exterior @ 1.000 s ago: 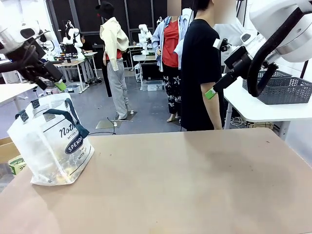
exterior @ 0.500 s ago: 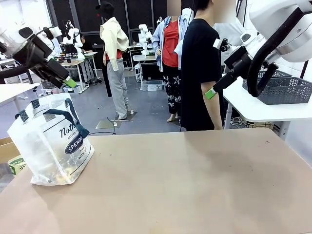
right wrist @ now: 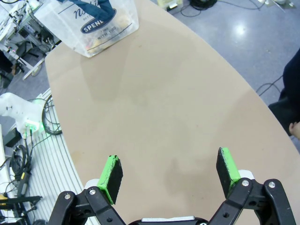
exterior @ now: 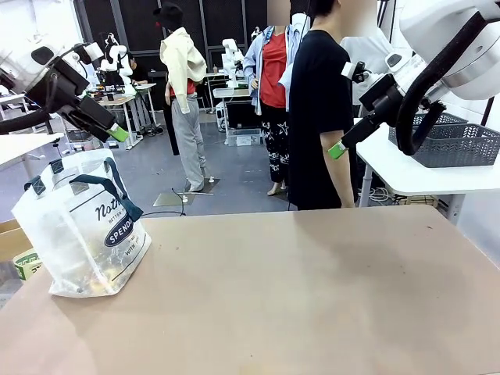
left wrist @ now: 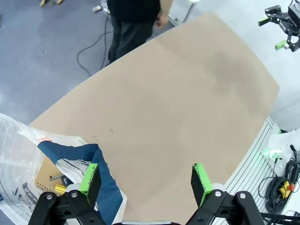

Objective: Transfer purchased items from the store into the shopping bag.
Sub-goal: Move the Reusable shopping bag to the right side of the table.

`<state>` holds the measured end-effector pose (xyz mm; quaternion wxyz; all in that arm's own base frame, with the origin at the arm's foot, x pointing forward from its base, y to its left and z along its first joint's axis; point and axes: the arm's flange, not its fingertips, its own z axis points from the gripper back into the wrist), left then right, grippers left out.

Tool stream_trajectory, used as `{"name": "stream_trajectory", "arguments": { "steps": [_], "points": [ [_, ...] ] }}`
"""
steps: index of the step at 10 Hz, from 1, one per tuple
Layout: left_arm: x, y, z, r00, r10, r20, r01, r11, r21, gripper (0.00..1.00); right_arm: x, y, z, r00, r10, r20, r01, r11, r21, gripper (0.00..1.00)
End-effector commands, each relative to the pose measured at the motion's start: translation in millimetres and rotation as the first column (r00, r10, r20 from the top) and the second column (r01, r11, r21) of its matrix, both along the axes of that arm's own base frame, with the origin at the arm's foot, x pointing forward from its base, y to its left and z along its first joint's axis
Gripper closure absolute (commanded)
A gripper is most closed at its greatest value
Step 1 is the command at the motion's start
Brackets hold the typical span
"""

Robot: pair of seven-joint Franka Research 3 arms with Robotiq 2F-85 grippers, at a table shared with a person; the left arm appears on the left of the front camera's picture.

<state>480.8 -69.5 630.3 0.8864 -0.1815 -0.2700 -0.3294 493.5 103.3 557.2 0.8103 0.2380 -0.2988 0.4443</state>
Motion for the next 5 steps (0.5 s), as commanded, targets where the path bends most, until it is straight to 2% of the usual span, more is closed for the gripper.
{"name": "stream_trajectory", "arguments": {
  "steps": [1,5],
  "points": [
    [0.3,0.6,3.4,1.0,0.012,-0.004,-0.012,1.0,0.003,0.0,0.2,1.3,0.0,1.0,-0.009,0.002,0.009,1.0,-0.004,0.0],
    [0.3,0.6,3.4,1.0,0.012,-0.004,-0.012,1.0,0.003,0.0,0.2,1.3,0.0,1.0,-0.009,0.002,0.009,1.0,-0.004,0.0]
  ]
}}
